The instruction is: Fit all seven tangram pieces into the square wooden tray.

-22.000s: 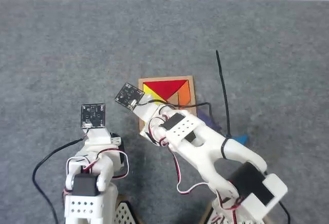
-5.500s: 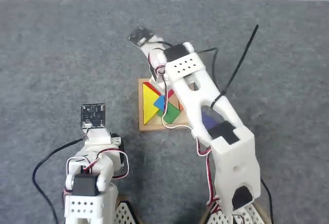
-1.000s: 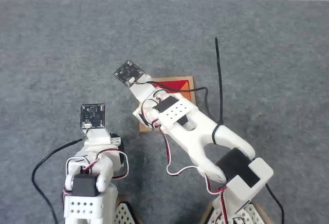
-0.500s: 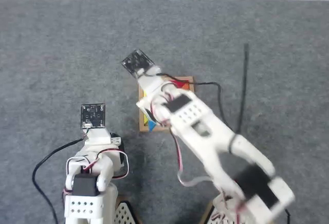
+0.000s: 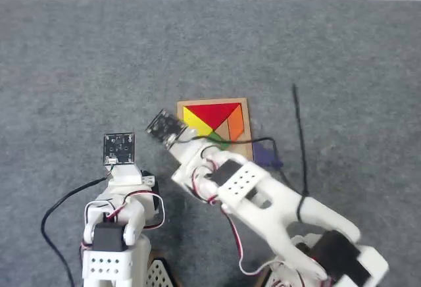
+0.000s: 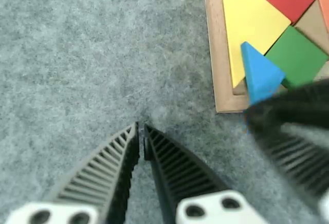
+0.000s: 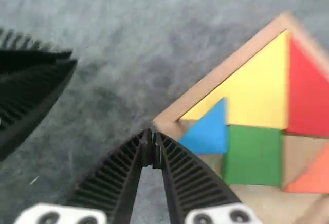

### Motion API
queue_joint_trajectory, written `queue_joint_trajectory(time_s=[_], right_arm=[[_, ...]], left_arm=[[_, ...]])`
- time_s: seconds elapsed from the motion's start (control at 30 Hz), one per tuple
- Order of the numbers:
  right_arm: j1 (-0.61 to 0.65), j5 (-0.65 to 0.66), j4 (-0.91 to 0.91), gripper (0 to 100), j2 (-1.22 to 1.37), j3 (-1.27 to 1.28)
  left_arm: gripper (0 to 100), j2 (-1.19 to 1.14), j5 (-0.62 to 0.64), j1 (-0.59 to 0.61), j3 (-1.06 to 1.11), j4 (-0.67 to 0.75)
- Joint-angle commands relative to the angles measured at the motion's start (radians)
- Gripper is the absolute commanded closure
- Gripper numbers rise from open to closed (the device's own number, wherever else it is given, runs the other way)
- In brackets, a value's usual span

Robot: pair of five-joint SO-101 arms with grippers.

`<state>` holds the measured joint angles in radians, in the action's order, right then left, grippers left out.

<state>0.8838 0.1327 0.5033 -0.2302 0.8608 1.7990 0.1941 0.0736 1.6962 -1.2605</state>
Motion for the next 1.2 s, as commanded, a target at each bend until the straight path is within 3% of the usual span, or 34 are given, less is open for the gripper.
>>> queue_joint_trajectory(time_s=[0.0, 0.83, 1.17], right_arm=[[0.013, 0.009, -0.021, 99.2, 0.07, -0.074], [-0.119, 0.054, 0.007, 99.1, 0.125, -0.086], [-0.249, 0.054, 0.076, 99.1, 0.087, -0.129]], left_arm=[[99, 0.02, -0.011, 0.008, -0.013, -0.002], [99, 0.02, -0.011, 0.008, -0.013, -0.002], [99, 0.02, -0.011, 0.006, -0.013, -0.002]])
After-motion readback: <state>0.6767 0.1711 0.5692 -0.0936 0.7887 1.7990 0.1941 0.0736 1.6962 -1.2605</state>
